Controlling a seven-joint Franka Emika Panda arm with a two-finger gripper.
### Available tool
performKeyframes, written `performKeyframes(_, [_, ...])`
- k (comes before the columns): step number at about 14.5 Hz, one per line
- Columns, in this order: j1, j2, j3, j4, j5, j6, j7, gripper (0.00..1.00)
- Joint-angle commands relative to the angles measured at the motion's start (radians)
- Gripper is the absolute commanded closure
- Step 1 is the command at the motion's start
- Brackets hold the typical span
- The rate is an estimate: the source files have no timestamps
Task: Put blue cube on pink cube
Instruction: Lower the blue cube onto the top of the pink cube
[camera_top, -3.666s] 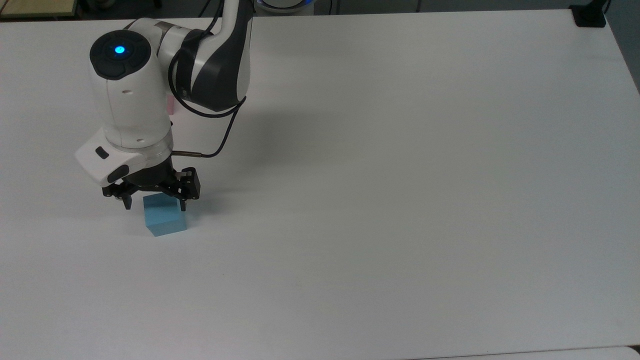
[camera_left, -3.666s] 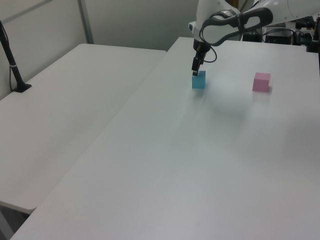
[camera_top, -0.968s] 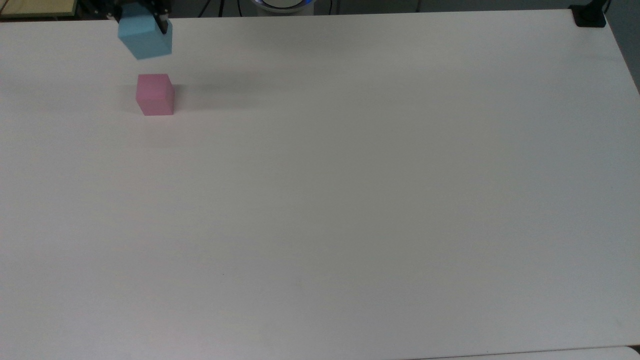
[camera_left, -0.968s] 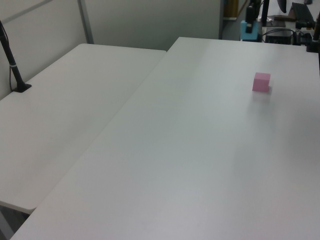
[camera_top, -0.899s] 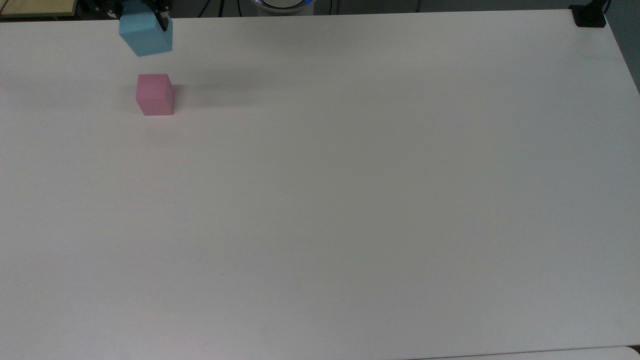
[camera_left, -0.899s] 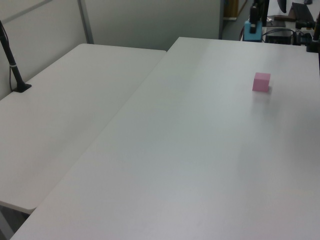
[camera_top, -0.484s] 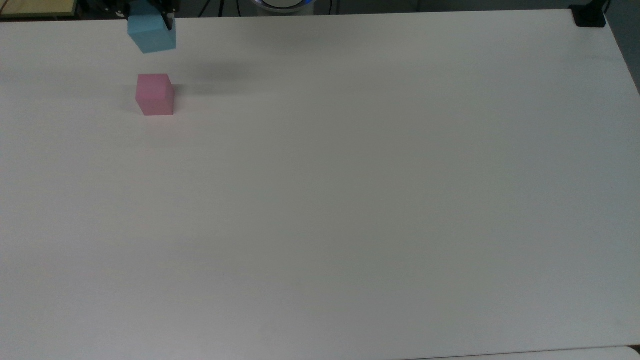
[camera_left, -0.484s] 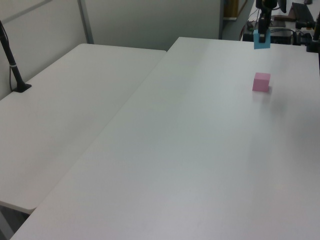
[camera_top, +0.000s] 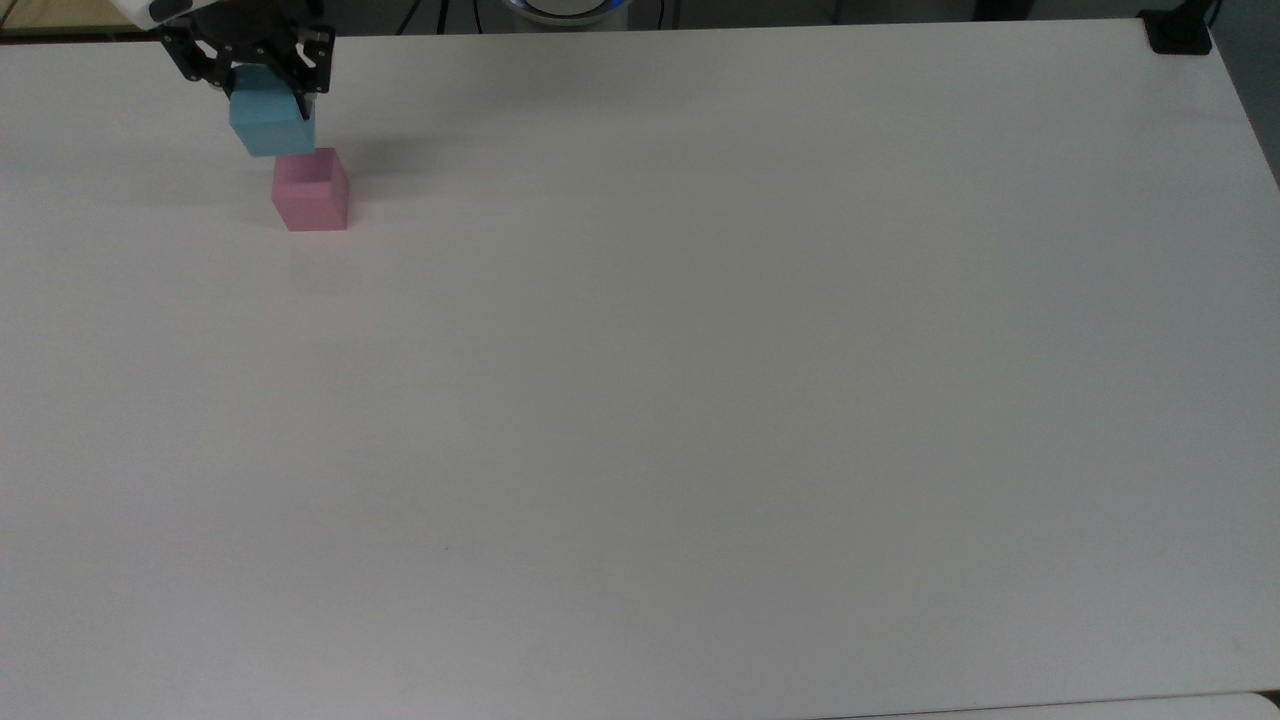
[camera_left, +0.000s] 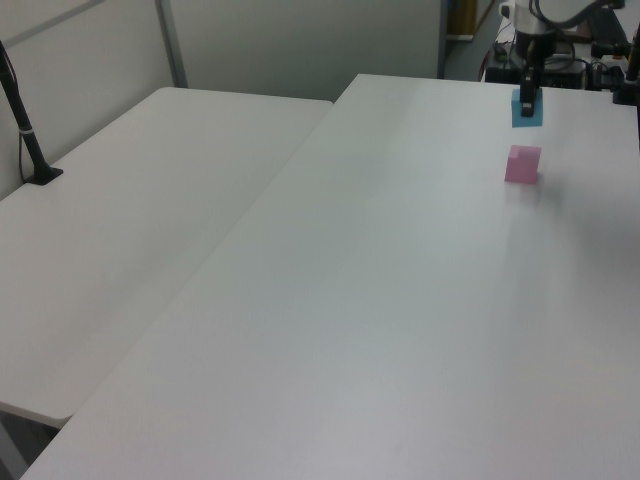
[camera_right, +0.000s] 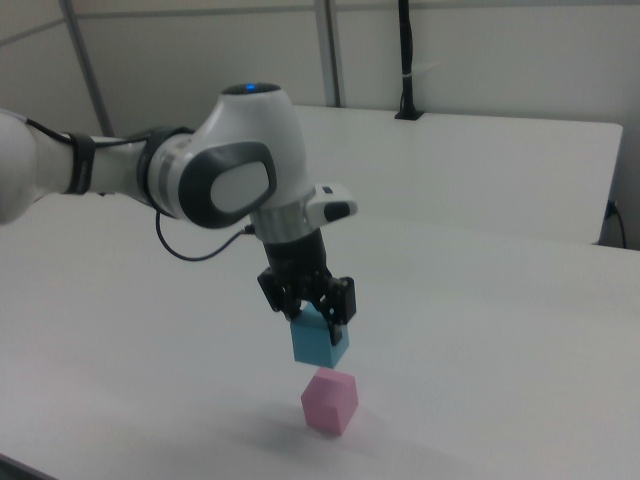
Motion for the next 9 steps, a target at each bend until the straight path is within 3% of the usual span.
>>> performKeyframes(1, [0.019,0.014,-0.031,-0.083,-0.029,0.117,-0.015,0.51])
performKeyframes(7, [0.019,0.062,-0.035,-0.109,-0.035,0.186,-0.014,0.49])
performKeyframes(8, [0.019,0.065,-0.035,-0.109,-0.035,0.192,-0.012,0.44])
performKeyframes(9, [0.019,0.065,-0.035,-0.11,-0.035,0.192,-0.012,0.32])
